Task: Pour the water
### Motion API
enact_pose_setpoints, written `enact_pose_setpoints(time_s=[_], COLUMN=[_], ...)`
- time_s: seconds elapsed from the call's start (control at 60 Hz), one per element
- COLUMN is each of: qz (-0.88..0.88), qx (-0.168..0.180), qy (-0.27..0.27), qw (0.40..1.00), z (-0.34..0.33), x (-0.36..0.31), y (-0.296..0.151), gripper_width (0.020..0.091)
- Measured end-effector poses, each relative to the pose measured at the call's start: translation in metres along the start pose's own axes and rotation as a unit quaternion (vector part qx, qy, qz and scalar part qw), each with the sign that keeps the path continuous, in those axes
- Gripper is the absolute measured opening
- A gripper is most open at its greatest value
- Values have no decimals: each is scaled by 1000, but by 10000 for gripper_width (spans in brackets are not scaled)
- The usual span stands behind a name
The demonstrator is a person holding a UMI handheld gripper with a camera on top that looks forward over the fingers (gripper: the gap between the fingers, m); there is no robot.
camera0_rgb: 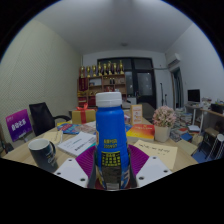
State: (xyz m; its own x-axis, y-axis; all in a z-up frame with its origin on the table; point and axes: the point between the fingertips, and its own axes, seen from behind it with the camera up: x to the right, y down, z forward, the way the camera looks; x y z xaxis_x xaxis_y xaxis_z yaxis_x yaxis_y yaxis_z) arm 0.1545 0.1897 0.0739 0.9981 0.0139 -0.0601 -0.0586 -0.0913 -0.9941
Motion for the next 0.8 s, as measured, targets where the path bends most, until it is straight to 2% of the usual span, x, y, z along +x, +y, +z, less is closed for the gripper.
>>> enact_pose_setpoints(time_s=[0.05, 0.083, 0.1, 0.167, 0.233, 0.25, 0.283, 0.35, 0.55, 0.7, 0.8], qz=[10, 14, 14, 12, 10, 13, 19, 24, 15, -21, -11], qx=[-1, -3, -5, -17, -30, -30, -30, -28, -35, -40, -45], qy=[-2, -7, -4, -3, 4, 5, 6, 1, 11, 21, 3], qw=[1000, 1000, 1000, 1000, 999, 999, 999, 999, 999, 999, 999], z=[3, -3, 2, -5, -14, -17, -23, -42, -121, -211, -269], x=[-1, 22, 0, 6, 2, 2, 2, 3, 4, -21, -49], y=[0, 2, -2, 1, 1, 1, 0, -1, -14, -27, -32], gripper_width=[486, 525, 549, 643, 767, 836, 859, 836, 839, 834, 834])
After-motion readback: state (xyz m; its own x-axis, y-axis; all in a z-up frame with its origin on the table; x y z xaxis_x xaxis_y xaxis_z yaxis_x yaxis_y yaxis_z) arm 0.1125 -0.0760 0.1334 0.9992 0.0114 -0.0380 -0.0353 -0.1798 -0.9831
